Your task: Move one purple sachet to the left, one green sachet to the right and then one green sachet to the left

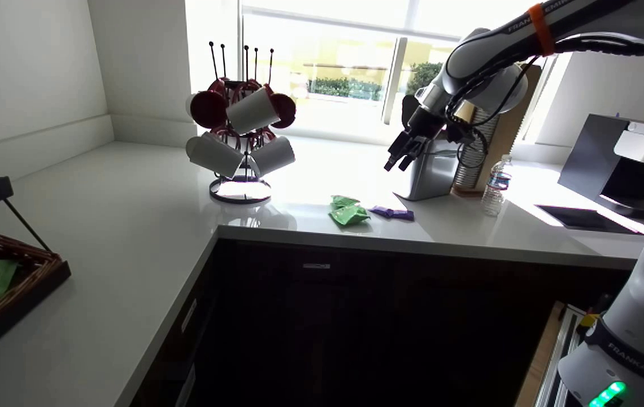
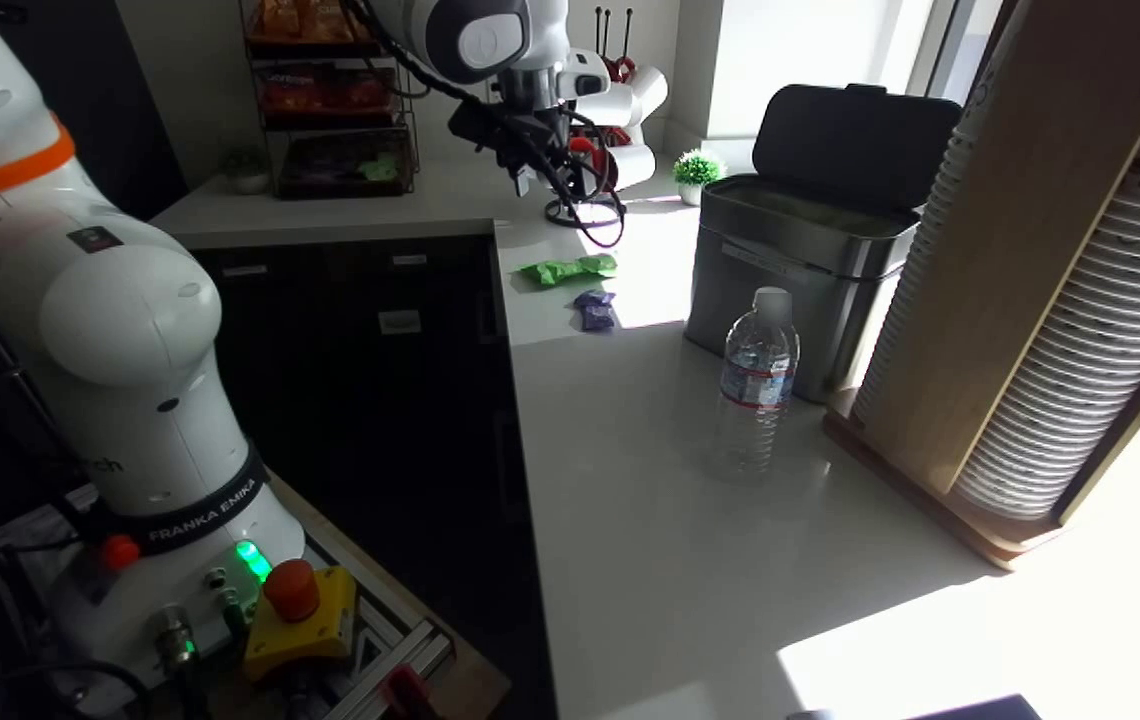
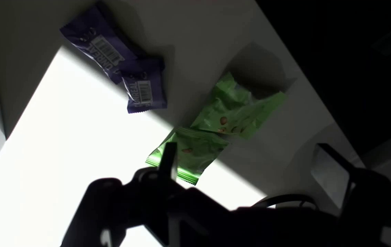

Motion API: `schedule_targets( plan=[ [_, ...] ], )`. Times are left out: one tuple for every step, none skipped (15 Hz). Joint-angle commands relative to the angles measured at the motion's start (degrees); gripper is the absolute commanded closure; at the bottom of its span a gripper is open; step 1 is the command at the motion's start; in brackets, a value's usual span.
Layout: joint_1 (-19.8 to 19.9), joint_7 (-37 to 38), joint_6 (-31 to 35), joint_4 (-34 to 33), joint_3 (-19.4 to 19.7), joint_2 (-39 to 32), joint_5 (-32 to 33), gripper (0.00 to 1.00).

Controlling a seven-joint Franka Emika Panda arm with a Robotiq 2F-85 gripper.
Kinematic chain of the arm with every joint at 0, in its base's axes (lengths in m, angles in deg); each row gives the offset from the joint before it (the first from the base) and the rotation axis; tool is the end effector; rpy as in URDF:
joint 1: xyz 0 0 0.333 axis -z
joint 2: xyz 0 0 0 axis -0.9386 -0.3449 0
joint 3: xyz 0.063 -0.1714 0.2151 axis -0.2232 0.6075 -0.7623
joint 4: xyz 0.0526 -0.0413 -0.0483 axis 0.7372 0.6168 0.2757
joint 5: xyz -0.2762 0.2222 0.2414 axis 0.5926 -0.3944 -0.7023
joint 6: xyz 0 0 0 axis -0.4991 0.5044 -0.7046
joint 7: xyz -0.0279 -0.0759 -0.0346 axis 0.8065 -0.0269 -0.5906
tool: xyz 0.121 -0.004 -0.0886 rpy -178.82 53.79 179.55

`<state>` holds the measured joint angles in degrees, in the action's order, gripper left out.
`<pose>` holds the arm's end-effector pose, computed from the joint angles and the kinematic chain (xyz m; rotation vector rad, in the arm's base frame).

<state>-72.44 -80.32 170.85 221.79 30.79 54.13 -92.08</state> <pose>0.5272 -0.0220 0.3212 -2.9378 -0.1306 -0.5169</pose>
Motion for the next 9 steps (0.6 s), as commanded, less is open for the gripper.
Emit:
schedule_targets(
  plan=[
    [-0.18,0.22,-0.01,-0.05,0.15,-0.13,0.19,0.0],
    [-0.17,0.21,0.0,-0.05,0.15,-0.18,0.19,0.0],
    [-0.18,0.21,0.0,-0.06,0.15,-0.18,0.19,0.0],
    [0.16,1.66,2.27,0.03,-0.36,-1.04,1.0,0.0],
    [0.38,3.41,4.26,-0.3,-0.83,-2.77,1.31,0.0],
    [0.2,3.5,4.99,-0.49,-0.72,-3.26,0.78,0.0],
    [-0.06,1.57,2.18,-0.22,0.02,-1.03,0.28,0.0],
    [-0.01,1.89,3.12,-0.26,-0.1,-1.68,0.29,0.0],
    [0.03,2.1,3.67,-0.31,-0.22,-2.27,0.29,0.0]
  ],
)
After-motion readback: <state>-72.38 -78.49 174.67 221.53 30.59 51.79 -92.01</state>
